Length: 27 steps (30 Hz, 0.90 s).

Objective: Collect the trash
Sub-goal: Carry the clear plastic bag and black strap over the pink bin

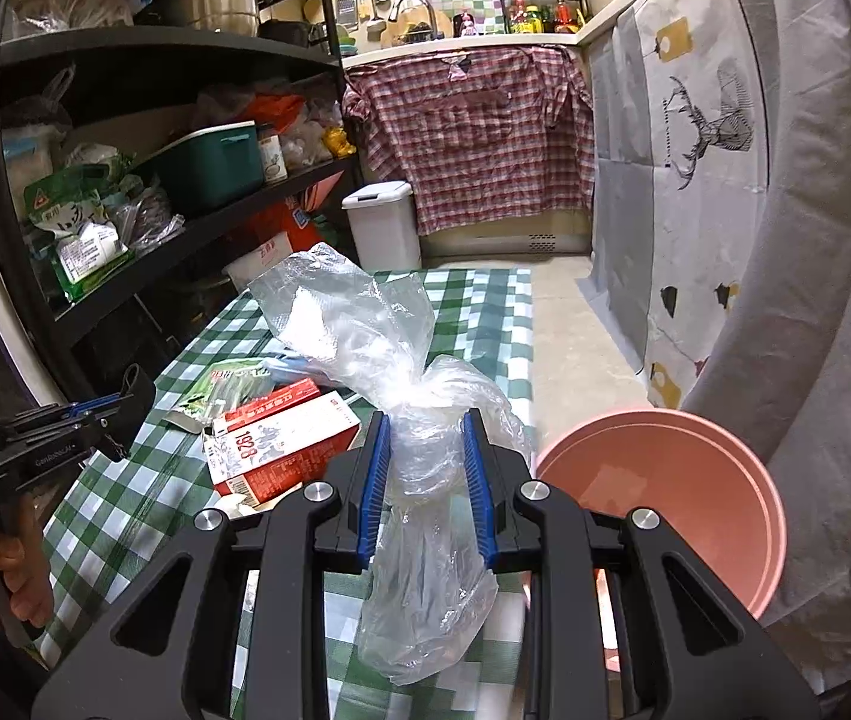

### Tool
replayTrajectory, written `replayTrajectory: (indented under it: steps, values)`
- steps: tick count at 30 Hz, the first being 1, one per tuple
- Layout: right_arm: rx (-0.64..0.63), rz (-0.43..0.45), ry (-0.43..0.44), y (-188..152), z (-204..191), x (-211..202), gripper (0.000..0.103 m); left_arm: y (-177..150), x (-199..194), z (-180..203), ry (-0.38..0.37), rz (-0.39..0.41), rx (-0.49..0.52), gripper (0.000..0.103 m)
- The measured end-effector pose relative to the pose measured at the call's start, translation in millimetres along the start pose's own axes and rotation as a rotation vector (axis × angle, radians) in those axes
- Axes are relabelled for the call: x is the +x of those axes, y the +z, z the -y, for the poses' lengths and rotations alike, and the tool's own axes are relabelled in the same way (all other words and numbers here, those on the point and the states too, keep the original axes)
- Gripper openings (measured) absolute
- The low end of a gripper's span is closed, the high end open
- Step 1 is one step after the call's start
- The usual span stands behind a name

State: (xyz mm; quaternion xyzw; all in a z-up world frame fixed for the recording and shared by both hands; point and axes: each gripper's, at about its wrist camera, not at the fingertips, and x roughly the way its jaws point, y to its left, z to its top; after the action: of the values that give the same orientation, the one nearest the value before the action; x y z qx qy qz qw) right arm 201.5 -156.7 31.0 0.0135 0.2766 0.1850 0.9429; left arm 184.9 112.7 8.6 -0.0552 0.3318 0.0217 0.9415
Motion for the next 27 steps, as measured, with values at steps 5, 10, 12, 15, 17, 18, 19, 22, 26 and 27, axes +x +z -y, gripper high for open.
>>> replayTrajectory:
  steps: [5, 10, 12, 15, 17, 18, 19, 22, 26, 27]
  values:
    - [0.005, 0.013, -0.017, 14, 12, -14, 0.026, 5, -3, 14, -0.020, 0.010, 0.007, 0.014]
    - [-0.012, 0.013, -0.047, 19, 29, -26, 0.026, 8, -5, 29, -0.046, 0.018, 0.022, 0.014]
    - [-0.015, 0.012, -0.062, 21, 38, -30, 0.026, 9, -5, 34, -0.052, 0.020, 0.030, 0.014]
    - [-0.019, 0.016, -0.082, 24, 49, -36, 0.026, 10, -5, 44, -0.062, 0.021, 0.041, 0.014]
    - [-0.014, 0.021, -0.096, 24, 57, -40, 0.026, 10, -4, 50, -0.069, 0.021, 0.047, 0.014]
    - [-0.008, 0.021, -0.103, 24, 62, -41, 0.026, 11, -4, 53, -0.073, 0.021, 0.050, 0.014]
    - [-0.001, 0.021, -0.109, 24, 66, -41, 0.026, 12, -4, 55, -0.076, 0.021, 0.053, 0.014]
    - [0.022, 0.021, -0.134, 18, 76, -41, 0.026, 14, -4, 65, -0.086, 0.023, 0.064, 0.014]
    - [0.043, 0.012, -0.161, 9, 87, -38, 0.026, 16, -2, 78, -0.102, 0.022, 0.071, 0.014]
    - [0.045, 0.011, -0.166, 8, 88, -37, 0.026, 17, -2, 82, -0.106, 0.022, 0.074, 0.014]
